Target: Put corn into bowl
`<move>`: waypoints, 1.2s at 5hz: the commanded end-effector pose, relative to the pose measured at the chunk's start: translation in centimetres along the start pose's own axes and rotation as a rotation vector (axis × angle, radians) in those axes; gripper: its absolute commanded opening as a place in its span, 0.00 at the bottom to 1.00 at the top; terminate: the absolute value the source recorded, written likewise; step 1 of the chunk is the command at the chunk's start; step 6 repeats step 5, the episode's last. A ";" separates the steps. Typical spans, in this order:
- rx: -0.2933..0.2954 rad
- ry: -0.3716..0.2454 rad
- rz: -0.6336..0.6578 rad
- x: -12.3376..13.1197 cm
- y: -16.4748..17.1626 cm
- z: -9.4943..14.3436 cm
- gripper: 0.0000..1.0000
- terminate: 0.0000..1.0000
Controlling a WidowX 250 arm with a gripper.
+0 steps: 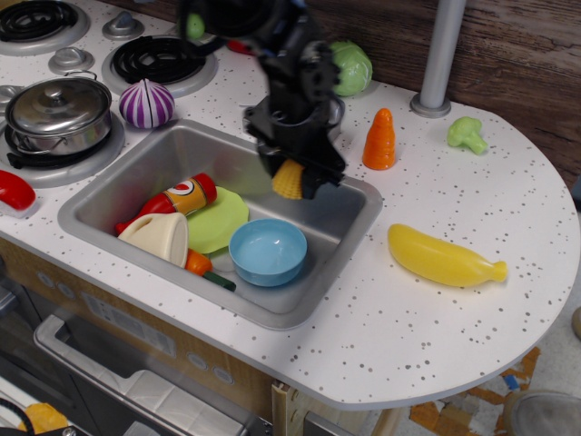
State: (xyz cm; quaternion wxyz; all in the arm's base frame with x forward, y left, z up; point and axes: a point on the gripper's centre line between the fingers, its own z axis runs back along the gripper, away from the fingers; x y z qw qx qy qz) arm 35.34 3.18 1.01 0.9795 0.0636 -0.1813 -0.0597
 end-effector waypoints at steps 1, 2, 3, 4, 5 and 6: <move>-0.044 -0.006 -0.038 -0.1 0.7 0.7 0.00 0.00; -0.017 -0.013 -0.038 -1.5 0.4 0.7 1.00 0.00; -0.027 -0.023 -0.039 -2.4 0.2 0.3 1.00 0.00; -0.027 -0.023 -0.039 -2.4 0.2 0.3 1.00 0.00; -0.027 -0.023 -0.039 -2.4 0.2 0.3 1.00 1.00; -0.027 -0.023 -0.039 -2.4 0.2 0.3 1.00 1.00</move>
